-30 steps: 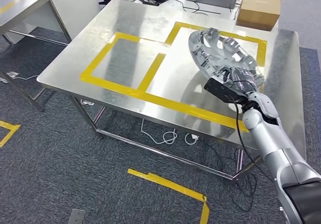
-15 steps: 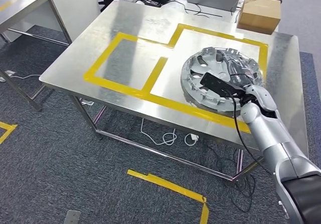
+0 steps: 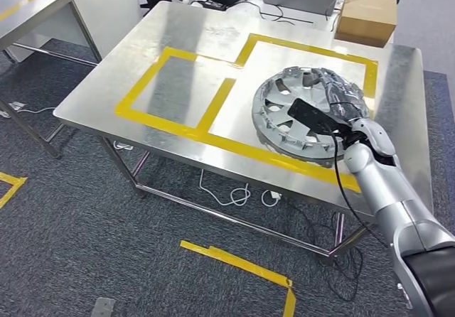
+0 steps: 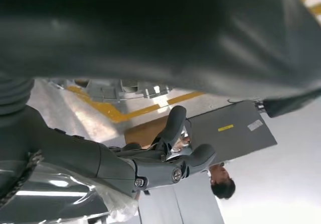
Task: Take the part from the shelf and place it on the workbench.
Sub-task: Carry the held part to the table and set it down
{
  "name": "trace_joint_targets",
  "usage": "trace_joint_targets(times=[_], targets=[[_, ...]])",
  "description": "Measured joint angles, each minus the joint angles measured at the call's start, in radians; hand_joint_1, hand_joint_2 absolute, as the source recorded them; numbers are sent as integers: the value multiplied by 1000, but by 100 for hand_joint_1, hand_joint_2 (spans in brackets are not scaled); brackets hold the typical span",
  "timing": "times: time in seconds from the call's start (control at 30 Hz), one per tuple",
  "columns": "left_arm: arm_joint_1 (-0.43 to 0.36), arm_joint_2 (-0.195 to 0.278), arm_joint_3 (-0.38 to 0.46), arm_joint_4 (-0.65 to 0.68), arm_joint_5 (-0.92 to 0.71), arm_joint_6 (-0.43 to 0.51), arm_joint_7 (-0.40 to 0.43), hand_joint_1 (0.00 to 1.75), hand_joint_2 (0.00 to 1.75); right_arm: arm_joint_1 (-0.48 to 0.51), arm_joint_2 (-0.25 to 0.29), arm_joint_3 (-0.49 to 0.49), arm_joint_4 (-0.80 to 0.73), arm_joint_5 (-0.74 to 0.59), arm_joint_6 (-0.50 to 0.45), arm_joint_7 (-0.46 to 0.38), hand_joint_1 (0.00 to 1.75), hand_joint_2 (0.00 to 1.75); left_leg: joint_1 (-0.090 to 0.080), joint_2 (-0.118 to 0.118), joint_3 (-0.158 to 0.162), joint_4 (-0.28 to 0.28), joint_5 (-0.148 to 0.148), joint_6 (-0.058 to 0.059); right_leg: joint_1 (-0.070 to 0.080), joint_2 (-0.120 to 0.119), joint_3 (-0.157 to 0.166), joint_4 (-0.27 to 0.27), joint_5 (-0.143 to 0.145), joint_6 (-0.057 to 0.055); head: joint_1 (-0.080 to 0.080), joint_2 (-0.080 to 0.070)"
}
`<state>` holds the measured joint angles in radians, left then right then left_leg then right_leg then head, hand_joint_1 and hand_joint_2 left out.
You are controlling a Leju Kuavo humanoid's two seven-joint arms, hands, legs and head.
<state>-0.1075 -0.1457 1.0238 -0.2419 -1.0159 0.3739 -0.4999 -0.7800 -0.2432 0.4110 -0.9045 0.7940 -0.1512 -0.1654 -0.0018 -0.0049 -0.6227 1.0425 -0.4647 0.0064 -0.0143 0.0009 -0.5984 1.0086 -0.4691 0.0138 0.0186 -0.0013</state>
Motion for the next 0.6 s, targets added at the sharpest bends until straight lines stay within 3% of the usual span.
trace_joint_targets(times=[0.07, 0.13, 0.17, 0.2, 0.23, 0.3, 0.37, 0.5, 0.53, 0.6], targets=[[0, 1, 3, 0, 3, 6, 16, 0, 0, 6, 10, -23, -12, -75, 6, 0, 0, 0, 3, 1, -39, 89, -52, -12, -4, -3, 3, -3, 2, -9, -1, 0], [3, 1, 8, 0, 6, 7, 23, 0, 0, 17, 22, -46, -21, -126, 13, 2, 0, 0, 7, 1, -97, 219, -108, -19, -3, -4, 3, -3, 1, -12, -1, 0], [5, 1, 10, 0, 7, 7, 24, 0, 0, 23, 26, -54, -24, -135, 15, 3, 0, 0, 8, 1, -116, 259, -117, -20, -3, -3, 3, -3, 1, -12, -1, 0], [6, 2, 12, 0, 7, 7, 24, 0, 0, 29, 30, -60, -26, -139, 15, 3, 0, 0, 9, 1, -117, 262, -107, -20, -3, -3, 4, -2, 1, -12, -1, 0], [7, 2, 13, 0, 7, 8, 24, 0, 0, 33, 33, -65, -29, -141, 15, 3, 0, 0, 9, 1, -100, 226, -79, -19, -3, -2, 5, -2, 1, -12, -1, 0], [6, 4, 15, 0, 8, 8, 24, 0, 0, 37, 39, -74, -37, -144, 15, 3, 0, 0, 8, 1, -34, 88, -13, -12, -2, -1, 6, -2, -1, -9, -1, 0], [5, 4, 16, 0, 8, 9, 24, 0, 0, 36, 42, -82, -41, -145, 16, 3, 0, 0, 6, 0, 9, -5, 13, -4, 2, 0, 5, -1, -1, -1, 0, 0], [7, 3, 17, 0, 8, 9, 24, 0, 0, 38, 45, -89, -45, -145, 16, 4, 0, 0, 5, -1, 15, -28, 18, 17, 0, -1, -4, 4, -9, 20, 2, 0], [6, 3, 18, 0, 8, 10, 24, 0, 0, 37, 45, -91, -46, -145, 16, 4, 0, 0, 7, -1, 17, -32, 21, 24, 0, -1, -18, 31, -28, 24, 4, 0], [5, 4, 19, 0, 8, 11, 24, 0, 0, 38, 45, -95, -48, -146, 17, 4, 0, 0, 8, 0, 17, -35, 23, 31, -1, -1, -72, 149, -89, 28, 7, 0]])
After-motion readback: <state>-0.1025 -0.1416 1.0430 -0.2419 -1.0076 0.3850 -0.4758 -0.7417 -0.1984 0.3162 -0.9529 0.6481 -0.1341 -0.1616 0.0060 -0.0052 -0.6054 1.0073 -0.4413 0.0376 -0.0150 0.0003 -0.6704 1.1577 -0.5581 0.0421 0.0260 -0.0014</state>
